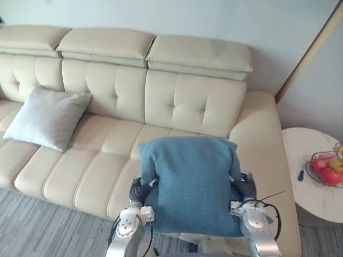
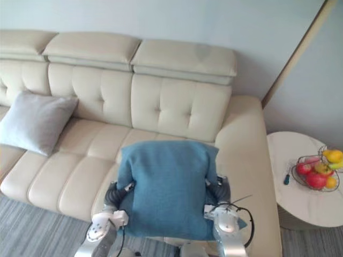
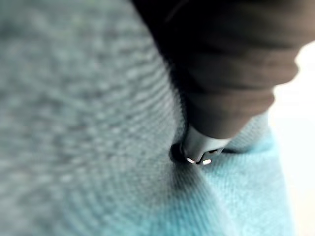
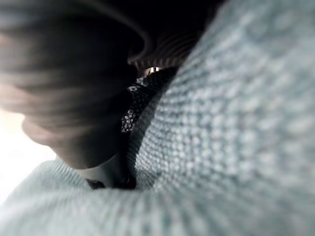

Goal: Pick up cushions and gather them together orderly.

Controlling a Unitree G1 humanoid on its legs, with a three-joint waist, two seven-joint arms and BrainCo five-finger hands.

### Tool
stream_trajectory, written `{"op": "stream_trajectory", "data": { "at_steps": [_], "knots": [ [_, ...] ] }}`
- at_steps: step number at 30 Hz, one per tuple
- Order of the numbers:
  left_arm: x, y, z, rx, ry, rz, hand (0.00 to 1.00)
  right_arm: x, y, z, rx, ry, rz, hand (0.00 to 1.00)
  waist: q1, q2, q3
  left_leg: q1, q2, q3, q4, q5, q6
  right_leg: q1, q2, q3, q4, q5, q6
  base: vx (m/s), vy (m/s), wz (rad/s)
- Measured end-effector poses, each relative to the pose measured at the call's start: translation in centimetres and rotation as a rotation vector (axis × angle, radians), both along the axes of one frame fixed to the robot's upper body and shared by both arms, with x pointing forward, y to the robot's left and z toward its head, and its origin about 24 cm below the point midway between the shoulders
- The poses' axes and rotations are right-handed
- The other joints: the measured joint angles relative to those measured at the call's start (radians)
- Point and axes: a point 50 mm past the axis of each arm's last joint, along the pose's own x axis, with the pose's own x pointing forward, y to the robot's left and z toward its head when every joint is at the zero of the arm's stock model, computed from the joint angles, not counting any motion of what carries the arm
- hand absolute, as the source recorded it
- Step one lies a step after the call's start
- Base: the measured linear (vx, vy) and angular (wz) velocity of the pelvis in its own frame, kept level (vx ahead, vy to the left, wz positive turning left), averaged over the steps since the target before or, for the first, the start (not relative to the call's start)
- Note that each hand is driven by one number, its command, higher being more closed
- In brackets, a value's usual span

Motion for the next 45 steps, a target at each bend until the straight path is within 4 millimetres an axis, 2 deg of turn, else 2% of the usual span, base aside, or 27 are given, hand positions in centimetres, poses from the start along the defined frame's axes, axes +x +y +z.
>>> {"op": "stream_trajectory", "data": {
  "at_steps": [1,2,3,5,7,9,15,18,21,22,24,26,27,29,30,31,32,33,34,35,36,38,39,42,43,44,45],
  "knots": [
    [0.1,0.1,0.3,-0.001,-0.016,0.005,1.00,0.0,0.1,-0.2,0.010,0.007,-0.007,1.00,0.012,-0.010,0.001,0.022,-0.022,-0.079,-0.113,0.024,-0.027,0.009,-0.009,0.039,0.005,-0.002,0.028,0.14,0.317,-0.81],
    [0.0,0.0,0.3,-0.006,-0.016,0.007,1.00,-0.1,0.1,-0.2,0.010,0.007,-0.010,1.00,0.018,0.009,-0.006,0.046,-0.021,-0.141,-0.226,0.139,-0.078,0.011,0.006,0.071,0.003,-0.004,0.065,0.11,0.274,-0.85],
    [0.0,0.1,0.3,-0.004,-0.012,0.008,1.00,-0.1,0.2,-0.4,0.013,0.014,-0.012,1.00,0.019,0.010,-0.008,0.055,-0.021,-0.141,-0.226,0.139,-0.136,0.011,0.007,0.082,0.000,-0.002,0.075,0.10,0.284,-0.68],
    [-0.4,0.4,0.0,0.006,0.002,0.016,1.00,-0.9,0.8,-1.3,0.054,0.053,-0.031,1.00,0.015,-0.030,-0.032,0.105,-0.069,-0.081,-0.275,0.146,-0.119,0.036,-0.042,0.129,-0.054,0.028,0.115,0.10,0.271,-0.43],
    [-0.9,0.6,-0.2,0.006,0.014,0.023,1.00,-1.2,0.9,-1.6,0.055,0.067,-0.032,1.00,0.017,-0.049,-0.046,0.146,-0.100,-0.034,-0.317,0.152,-0.108,0.043,-0.069,0.169,-0.075,0.040,0.134,0.07,0.195,-0.44],
    [-1.2,0.6,0.1,0.005,0.006,0.025,1.00,-1.2,1.0,-1.6,0.054,0.068,-0.024,1.00,0.017,-0.056,-0.052,0.175,-0.116,0.009,-0.346,0.151,-0.101,0.041,-0.079,0.208,-0.086,0.049,0.147,0.03,0.132,-0.54],
    [-1.1,0.5,0.4,0.039,-0.012,0.013,1.00,-1.3,1.0,-1.7,0.028,0.077,-0.018,1.00,0.016,-0.036,-0.070,0.205,-0.122,0.078,-0.387,0.152,-0.099,0.032,-0.066,0.280,-0.148,0.090,0.151,0.04,0.025,-0.41],
    [-0.9,0.5,0.7,0.049,-0.026,0.009,1.00,-0.9,1.1,-2.1,0.005,0.094,-0.003,1.00,0.014,-0.036,-0.070,0.204,-0.119,0.088,-0.401,0.156,-0.099,0.031,-0.061,0.293,-0.181,0.111,0.145,0.02,-0.013,-0.22],
    [0.2,0.6,1.5,0.076,-0.067,0.009,1.00,0.5,1.3,-2.6,-0.060,0.117,0.046,1.00,0.012,-0.038,-0.069,0.173,-0.128,0.090,-0.420,0.171,-0.094,0.005,-0.065,0.301,-0.215,0.141,0.143,-0.02,-0.007,-0.06],
    [1.1,0.9,2.1,0.102,-0.098,0.008,1.00,1.8,1.8,-2.3,-0.088,0.104,0.067,1.00,0.014,-0.038,-0.061,0.147,-0.134,0.090,-0.430,0.184,-0.090,-0.025,-0.069,0.308,-0.220,0.155,0.144,-0.06,-0.013,-0.06],
    [1.9,1.2,2.7,0.122,-0.126,0.016,1.00,2.9,2.3,-1.8,-0.114,0.082,0.094,1.00,0.014,-0.041,-0.048,0.123,-0.138,0.090,-0.438,0.197,-0.086,-0.050,-0.071,0.309,-0.225,0.170,0.139,-0.08,-0.017,-0.02],
    [3.9,1.7,4.2,0.160,-0.194,0.041,1.00,5.1,3.3,0.2,-0.141,0.004,0.121,1.00,0.025,-0.051,-0.007,0.058,-0.139,0.086,-0.434,0.217,-0.081,-0.107,-0.074,0.307,-0.233,0.199,0.134,-0.16,-0.045,0.04],
    [4.4,1.8,4.5,0.165,-0.207,0.048,1.00,5.6,3.4,0.6,-0.145,-0.013,0.124,1.00,0.025,-0.054,0.004,0.045,-0.139,0.085,-0.431,0.220,-0.080,-0.117,-0.075,0.306,-0.233,0.203,0.133,-0.19,-0.058,0.09],
    [6.3,2.0,6.4,0.171,-0.279,0.089,1.00,7.4,4.0,2.9,-0.172,-0.092,0.114,1.00,0.029,-0.053,0.026,-0.058,-0.139,0.070,-0.394,0.229,-0.076,-0.203,-0.079,0.289,-0.218,0.220,0.138,-0.16,-0.045,0.15],
    [6.6,1.9,6.9,0.171,-0.296,0.096,1.00,7.7,4.1,3.3,-0.174,-0.105,0.111,1.00,0.031,-0.050,0.034,-0.072,-0.137,0.065,-0.387,0.229,-0.076,-0.215,-0.078,0.285,-0.209,0.220,0.138,-0.10,-0.034,0.20],
    [7.4,1.8,8.0,0.169,-0.336,0.111,1.00,8.4,4.2,4.3,-0.180,-0.136,0.100,1.00,0.034,-0.045,0.054,-0.099,-0.133,0.054,-0.370,0.230,-0.074,-0.239,-0.077,0.276,-0.192,0.219,0.138,-0.12,-0.036,0.23],
    [9.1,1.6,10.2,0.172,-0.412,0.135,1.00,9.5,4.4,6.1,-0.184,-0.196,0.079,1.00,0.045,-0.041,0.071,-0.158,-0.128,0.041,-0.344,0.235,-0.071,-0.290,-0.078,0.263,-0.166,0.219,0.138,-0.14,-0.030,0.25],
    [9.5,1.5,10.8,0.178,-0.431,0.137,1.00,9.7,4.4,6.6,-0.186,-0.212,0.072,1.00,0.047,-0.039,0.074,-0.172,-0.127,0.035,-0.337,0.236,-0.070,-0.300,-0.079,0.258,-0.161,0.219,0.138,-0.19,-0.037,0.26],
    [11.2,1.3,13.0,0.193,-0.500,0.156,1.00,10.7,4.4,8.6,-0.190,-0.275,0.041,1.00,0.061,-0.037,0.084,-0.217,-0.122,0.023,-0.323,0.244,-0.068,-0.341,-0.079,0.249,-0.141,0.219,0.138,-0.13,-0.027,0.22],
    [12.0,1.1,14.2,0.197,-0.533,0.162,1.00,11.2,4.3,9.8,-0.186,-0.310,0.024,1.00,0.064,-0.037,0.090,-0.234,-0.123,0.016,-0.320,0.249,-0.066,-0.357,-0.080,0.244,-0.133,0.219,0.138,-0.19,-0.040,0.42],
    [13.9,0.8,17.7,0.219,-0.627,0.178,1.00,12.4,4.2,13.3,-0.175,-0.418,-0.019,1.00,0.066,-0.031,0.121,-0.277,-0.125,-0.010,-0.312,0.264,-0.064,-0.391,-0.082,0.221,-0.112,0.218,0.138,-0.16,-0.030,0.40],
    [15.3,0.8,22.0,0.243,-0.745,0.211,1.00,13.3,4.2,17.5,-0.162,-0.547,-0.062,1.00,0.064,-0.031,0.151,-0.326,-0.130,-0.028,-0.317,0.285,-0.063,-0.439,-0.086,0.205,-0.097,0.219,0.138,-0.18,-0.028,0.39],
    [16.1,1.0,25.5,0.267,-0.832,0.241,1.00,14.1,4.3,20.9,-0.143,-0.635,-0.101,1.00,0.062,-0.030,0.166,-0.356,-0.143,-0.038,-0.357,0.322,-0.062,-0.484,-0.096,0.196,-0.092,0.224,0.138,-0.15,-0.020,0.30],
    [16.9,1.1,29.1,0.310,-0.908,0.270,1.00,15.2,4.5,23.8,-0.143,-0.686,-0.142,1.00,0.057,-0.023,0.186,-0.370,-0.158,-0.054,-0.425,0.379,-0.063,-0.512,-0.100,0.183,-0.104,0.240,0.136,-0.05,-0.009,0.24],
    [17.3,1.0,30.9,0.320,-0.935,0.284,0.00,15.7,4.4,25.1,-0.128,-0.700,-0.169,0.00,0.055,-0.021,0.205,-0.372,-0.164,-0.064,-0.451,0.399,-0.065,-0.517,-0.100,0.172,-0.113,0.246,0.134,-0.02,-0.014,0.26],
    [17.6,1.2,33.0,0.341,-0.964,0.312,0.00,16.1,4.6,26.7,-0.122,-0.718,-0.190,0.00,0.051,-0.019,0.234,-0.373,-0.166,-0.075,-0.478,0.420,-0.068,-0.524,-0.100,0.164,-0.114,0.247,0.132,-0.03,-0.015,0.24],
    [17.8,1.3,33.7,0.350,-0.970,0.331,0.00,16.3,4.5,27.4,-0.127,-0.725,-0.204,0.00,0.048,-0.016,0.245,-0.375,-0.167,-0.080,-0.495,0.432,-0.067,-0.531,-0.100,0.158,-0.115,0.247,0.132,-0.02,-0.022,0.21]
  ]
}}
